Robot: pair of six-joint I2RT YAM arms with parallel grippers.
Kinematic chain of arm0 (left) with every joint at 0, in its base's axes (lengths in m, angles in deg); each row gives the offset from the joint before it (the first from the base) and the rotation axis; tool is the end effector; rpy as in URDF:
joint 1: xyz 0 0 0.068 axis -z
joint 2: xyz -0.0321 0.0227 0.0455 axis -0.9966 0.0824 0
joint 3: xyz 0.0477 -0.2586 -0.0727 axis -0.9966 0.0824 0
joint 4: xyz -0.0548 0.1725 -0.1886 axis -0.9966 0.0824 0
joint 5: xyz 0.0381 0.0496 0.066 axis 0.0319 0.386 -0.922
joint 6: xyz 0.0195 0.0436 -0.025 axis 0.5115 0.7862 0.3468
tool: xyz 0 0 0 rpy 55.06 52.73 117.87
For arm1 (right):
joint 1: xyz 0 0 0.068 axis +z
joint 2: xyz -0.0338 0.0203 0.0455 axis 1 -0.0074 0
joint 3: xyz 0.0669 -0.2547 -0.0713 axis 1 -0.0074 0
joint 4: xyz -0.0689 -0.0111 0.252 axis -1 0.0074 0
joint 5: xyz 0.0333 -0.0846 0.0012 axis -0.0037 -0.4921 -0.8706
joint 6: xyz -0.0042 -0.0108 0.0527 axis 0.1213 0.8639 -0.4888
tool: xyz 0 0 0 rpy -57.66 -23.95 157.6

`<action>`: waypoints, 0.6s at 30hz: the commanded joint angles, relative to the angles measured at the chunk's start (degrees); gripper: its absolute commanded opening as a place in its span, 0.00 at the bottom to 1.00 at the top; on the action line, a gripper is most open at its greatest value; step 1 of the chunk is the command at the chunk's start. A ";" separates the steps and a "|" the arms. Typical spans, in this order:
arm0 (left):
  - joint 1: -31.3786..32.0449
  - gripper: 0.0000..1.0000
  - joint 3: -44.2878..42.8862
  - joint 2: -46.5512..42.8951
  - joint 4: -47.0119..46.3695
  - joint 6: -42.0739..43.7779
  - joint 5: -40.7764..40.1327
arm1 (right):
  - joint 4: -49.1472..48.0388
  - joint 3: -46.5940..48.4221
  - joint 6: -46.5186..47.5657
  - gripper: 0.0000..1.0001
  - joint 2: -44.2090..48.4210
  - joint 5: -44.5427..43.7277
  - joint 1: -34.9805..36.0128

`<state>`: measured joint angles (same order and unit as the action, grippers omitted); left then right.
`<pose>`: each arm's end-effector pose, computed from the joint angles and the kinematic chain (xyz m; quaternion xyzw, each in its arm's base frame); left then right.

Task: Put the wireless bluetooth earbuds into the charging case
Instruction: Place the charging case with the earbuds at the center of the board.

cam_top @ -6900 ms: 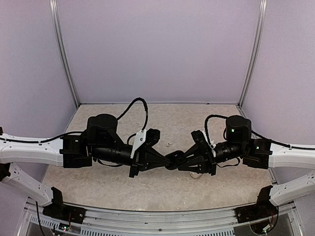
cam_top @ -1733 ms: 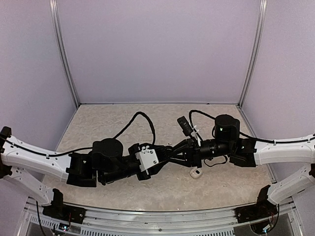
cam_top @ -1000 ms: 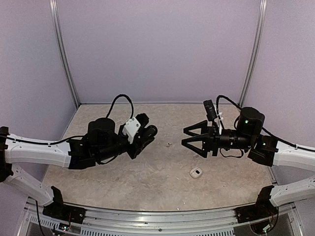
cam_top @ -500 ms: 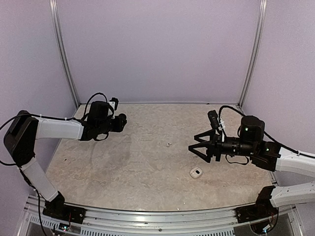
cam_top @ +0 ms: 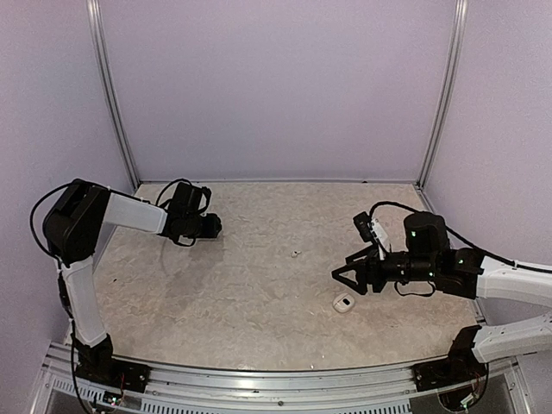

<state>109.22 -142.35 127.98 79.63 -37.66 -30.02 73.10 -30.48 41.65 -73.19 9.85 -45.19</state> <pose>0.3743 -0.1639 0.1432 0.0484 0.9136 -0.1116 0.3881 0.1522 0.1631 0.2400 -0.2730 0.7985 0.3709 0.3878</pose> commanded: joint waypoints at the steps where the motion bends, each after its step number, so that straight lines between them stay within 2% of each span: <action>1: -0.92 0.26 -2.88 2.73 1.92 0.12 2.23 | 4.09 -0.21 -1.59 0.73 -1.02 -1.98 -0.42; 8: -1.38 0.38 -3.69 4.92 3.57 0.09 3.24 | 10.55 0.90 -3.26 0.73 -3.49 -5.19 -0.17; 14: -1.39 0.56 -4.08 4.78 4.71 0.20 5.22 | 15.54 2.42 -2.95 0.75 -6.53 -8.20 -0.18; 16: -1.38 0.68 -4.02 3.97 5.00 0.21 5.03 | 16.66 3.02 -2.35 0.76 -8.00 -8.21 -0.17; 18: -1.38 0.72 -3.76 3.09 5.14 0.21 5.08 | 17.65 3.65 -1.78 0.76 -9.87 -8.18 -0.10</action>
<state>108.19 -145.27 131.96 82.62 -37.61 -25.74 86.82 -29.36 39.20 -80.38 3.12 -45.24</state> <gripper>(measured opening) 0.687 0.760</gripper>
